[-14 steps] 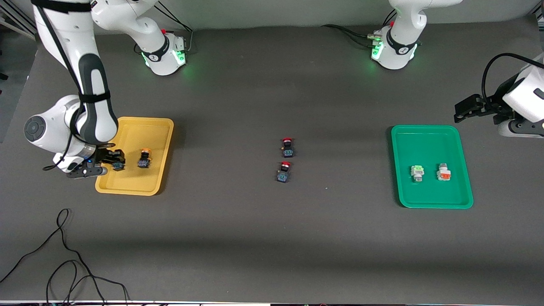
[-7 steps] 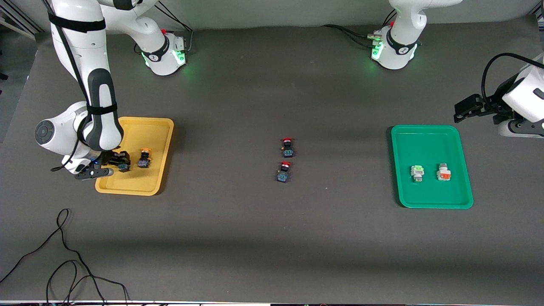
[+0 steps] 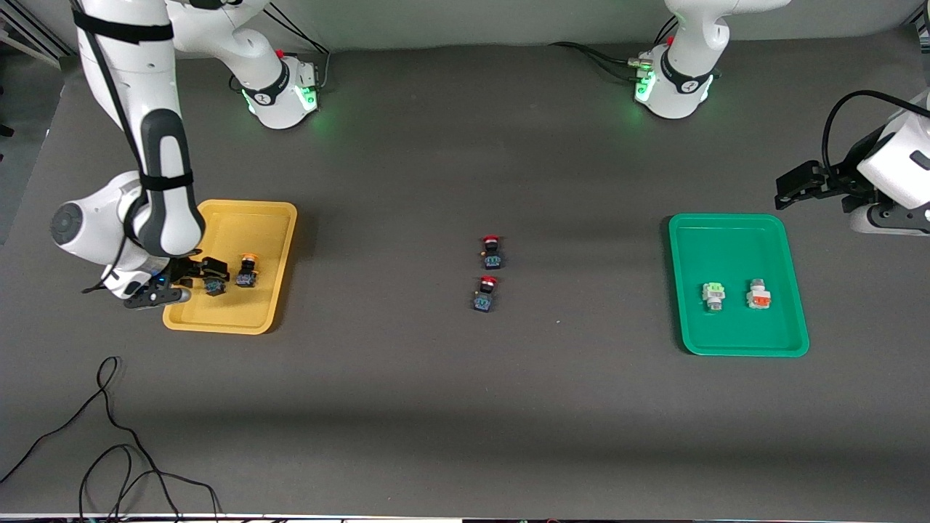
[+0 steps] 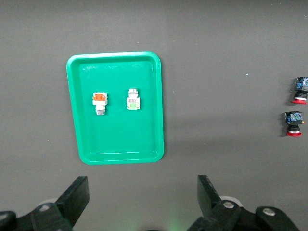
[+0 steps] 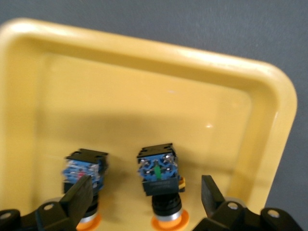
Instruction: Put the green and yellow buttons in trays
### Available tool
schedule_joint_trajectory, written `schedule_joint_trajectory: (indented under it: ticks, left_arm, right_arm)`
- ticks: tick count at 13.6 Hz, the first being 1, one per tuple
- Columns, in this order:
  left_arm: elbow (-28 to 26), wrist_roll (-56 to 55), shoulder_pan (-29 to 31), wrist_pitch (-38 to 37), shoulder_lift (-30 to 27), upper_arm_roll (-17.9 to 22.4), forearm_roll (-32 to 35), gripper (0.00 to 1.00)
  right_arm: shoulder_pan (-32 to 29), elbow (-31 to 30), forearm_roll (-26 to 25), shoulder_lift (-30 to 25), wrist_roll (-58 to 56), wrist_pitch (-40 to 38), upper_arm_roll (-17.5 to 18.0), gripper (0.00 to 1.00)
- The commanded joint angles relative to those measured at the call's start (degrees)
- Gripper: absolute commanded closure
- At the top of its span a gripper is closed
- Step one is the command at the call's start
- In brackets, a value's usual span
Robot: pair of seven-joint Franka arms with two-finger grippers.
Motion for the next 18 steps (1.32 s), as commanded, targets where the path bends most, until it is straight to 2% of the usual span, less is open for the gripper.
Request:
schedule_joint_trajectory:
  ticks: [1,5,8,10,13,18]
  left_arm:
    - [-0.9,0.1,-1.1,-0.8,-1.5,0.8,-0.4,0.00]
    - [-0.9,0.1,-1.0,-0.8,-1.5,0.8,-0.5,0.00]
    - [-0.9,0.1,-0.9,-0.7,-1.5,0.9,-0.4,0.00]
    - [-0.9,0.1,-0.9,-0.7,-1.5,0.9,-0.5,0.00]
    - [-0.8,0.1,-0.7,-0.7,-1.5,1.0,-0.4,0.00]
    - [-0.8,0.2,-0.8,-0.6,-1.5,1.0,-0.4,0.00]
  right_arm:
    - [5.0,1.8,-1.2,-4.6,2.4,-7.1,-6.9,0.00]
    - [20.7,9.8,-9.9,-4.6,15.0,-21.7,-21.6,0.00]
    - [33.9,15.7,-10.9,-4.3,23.1,-32.6,-34.1,0.00]
    - [39.6,21.5,-13.9,-4.0,24.7,-39.8,-41.5,0.00]
    - [39.3,30.6,-16.4,-3.9,24.7,-47.8,-45.0,0.00]
    - [38.1,40.6,-21.9,-3.8,24.9,-52.3,-46.1,0.00]
